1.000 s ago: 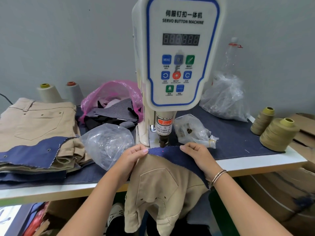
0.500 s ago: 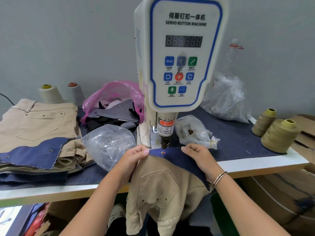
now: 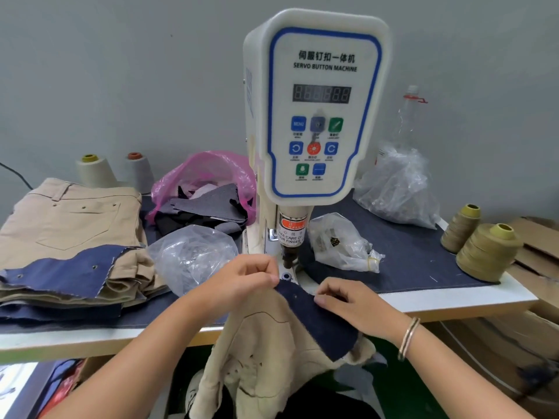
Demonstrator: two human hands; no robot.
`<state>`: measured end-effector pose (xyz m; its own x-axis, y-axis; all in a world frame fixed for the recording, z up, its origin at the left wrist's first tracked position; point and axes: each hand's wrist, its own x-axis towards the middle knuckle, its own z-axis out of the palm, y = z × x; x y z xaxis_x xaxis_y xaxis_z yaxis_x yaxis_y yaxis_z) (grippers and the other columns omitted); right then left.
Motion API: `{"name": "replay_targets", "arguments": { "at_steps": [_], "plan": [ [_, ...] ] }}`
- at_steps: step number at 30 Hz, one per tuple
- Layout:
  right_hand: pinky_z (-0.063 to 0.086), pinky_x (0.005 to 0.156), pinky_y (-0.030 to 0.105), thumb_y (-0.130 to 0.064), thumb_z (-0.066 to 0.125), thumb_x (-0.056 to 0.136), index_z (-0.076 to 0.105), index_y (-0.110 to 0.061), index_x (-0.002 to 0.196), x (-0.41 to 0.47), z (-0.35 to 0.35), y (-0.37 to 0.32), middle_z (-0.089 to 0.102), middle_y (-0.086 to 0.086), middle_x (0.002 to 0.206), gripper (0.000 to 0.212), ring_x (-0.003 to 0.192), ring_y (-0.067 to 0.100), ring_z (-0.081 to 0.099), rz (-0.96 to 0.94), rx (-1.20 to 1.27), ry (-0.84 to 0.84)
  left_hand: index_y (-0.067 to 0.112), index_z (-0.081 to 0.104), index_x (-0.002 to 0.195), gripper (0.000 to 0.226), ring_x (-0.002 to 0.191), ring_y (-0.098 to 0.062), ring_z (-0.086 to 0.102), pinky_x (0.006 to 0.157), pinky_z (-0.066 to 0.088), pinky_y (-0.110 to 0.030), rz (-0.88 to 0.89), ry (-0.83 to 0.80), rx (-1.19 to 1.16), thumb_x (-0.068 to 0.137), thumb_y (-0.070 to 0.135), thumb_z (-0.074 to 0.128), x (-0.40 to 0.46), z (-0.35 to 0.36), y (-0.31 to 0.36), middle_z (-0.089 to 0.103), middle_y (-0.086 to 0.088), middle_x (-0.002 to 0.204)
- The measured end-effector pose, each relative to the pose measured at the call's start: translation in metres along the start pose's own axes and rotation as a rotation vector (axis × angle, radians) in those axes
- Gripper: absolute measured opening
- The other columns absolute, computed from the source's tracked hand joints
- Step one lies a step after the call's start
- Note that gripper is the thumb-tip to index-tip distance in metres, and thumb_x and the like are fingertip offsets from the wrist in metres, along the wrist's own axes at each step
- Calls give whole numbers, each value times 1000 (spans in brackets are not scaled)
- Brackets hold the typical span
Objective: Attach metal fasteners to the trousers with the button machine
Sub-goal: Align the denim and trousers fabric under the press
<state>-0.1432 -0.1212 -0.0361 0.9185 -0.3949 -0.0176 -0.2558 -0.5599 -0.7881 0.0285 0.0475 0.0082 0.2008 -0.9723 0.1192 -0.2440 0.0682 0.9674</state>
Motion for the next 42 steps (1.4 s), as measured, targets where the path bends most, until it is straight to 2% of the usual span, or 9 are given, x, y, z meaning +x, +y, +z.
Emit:
{"name": "replay_targets", "arguments": {
  "at_steps": [7, 11, 13, 19, 22, 27, 33, 36, 42],
  "plan": [
    [37, 98, 10, -45, 63, 76, 39, -39, 131, -24, -2, -80, 54, -31, 122, 60, 120, -8, 47, -222, 225, 27, 26, 52, 58, 22, 61, -9, 39, 58, 30, -21, 114, -215, 190, 77, 15, 52, 17, 4, 69, 44, 9, 61],
    [47, 79, 26, -40, 61, 89, 58, -35, 108, -16, -12, -108, 63, -19, 89, 20, 86, -5, 57, -149, 40, -47, 19, 56, 66, 16, 62, -5, 43, 60, 33, -14, 229, -184, 230, 82, 16, 55, 14, 3, 88, 49, 13, 65],
    [45, 88, 46, -43, 58, 89, 63, -10, 107, -15, -14, -115, 66, 4, 92, 38, 88, 16, 61, -103, 33, -3, 14, 59, 77, 13, 71, -5, 49, 69, 38, -16, 274, -108, 271, 83, 25, 57, 9, 5, 88, 54, 12, 73],
    [52, 87, 33, -28, 58, 91, 72, -17, 103, -30, -33, -115, 74, 1, 98, 21, 95, 17, 69, 4, 536, 210, 53, 26, 139, 77, 133, 5, 35, 107, 38, -25, 61, -123, 127, 77, 45, 71, -30, 3, 56, 35, 29, 143],
    [55, 70, 28, -28, 61, 87, 78, -21, 85, -35, -44, -114, 75, 4, 92, 18, 86, 19, 72, 9, 688, 299, 53, 20, 137, 86, 123, 13, 41, 97, 41, -11, -86, -168, 259, 78, 32, 77, -49, 3, 38, 40, 32, 134],
    [53, 49, 21, -39, 67, 75, 77, -28, 75, -39, -66, -102, 74, -1, 77, 14, 69, 14, 71, 14, 718, 424, 19, 56, 102, 28, 91, -11, 60, 86, 51, -33, -145, 139, 440, 83, 2, 67, -49, -12, 40, 64, 3, 95],
    [38, 96, 24, -27, 65, 87, 43, -34, 127, -48, -50, -74, 49, -17, 115, 46, 112, 4, 47, -186, -87, 819, 10, 67, 89, 4, 79, -12, 61, 79, 49, -31, -20, 152, 229, 86, 13, 68, -29, -21, 78, 66, -2, 79],
    [29, 103, 20, -41, 60, 84, 40, -40, 130, -53, -22, -90, 39, -35, 123, 50, 121, -7, 37, -573, -365, 668, -2, 66, 95, 32, 81, -19, 60, 85, 51, -47, 15, 111, 274, 89, 28, 64, -15, -10, 91, 64, -23, 86],
    [40, 63, 9, -47, 67, 79, 55, -35, 90, -34, -15, -124, 60, -27, 82, 20, 76, -5, 56, -437, -75, 314, 20, 75, 84, 21, 84, -15, 70, 74, 56, -24, 59, 33, 144, 82, 37, 63, -11, -5, 103, 74, -1, 87]
  ]
}}
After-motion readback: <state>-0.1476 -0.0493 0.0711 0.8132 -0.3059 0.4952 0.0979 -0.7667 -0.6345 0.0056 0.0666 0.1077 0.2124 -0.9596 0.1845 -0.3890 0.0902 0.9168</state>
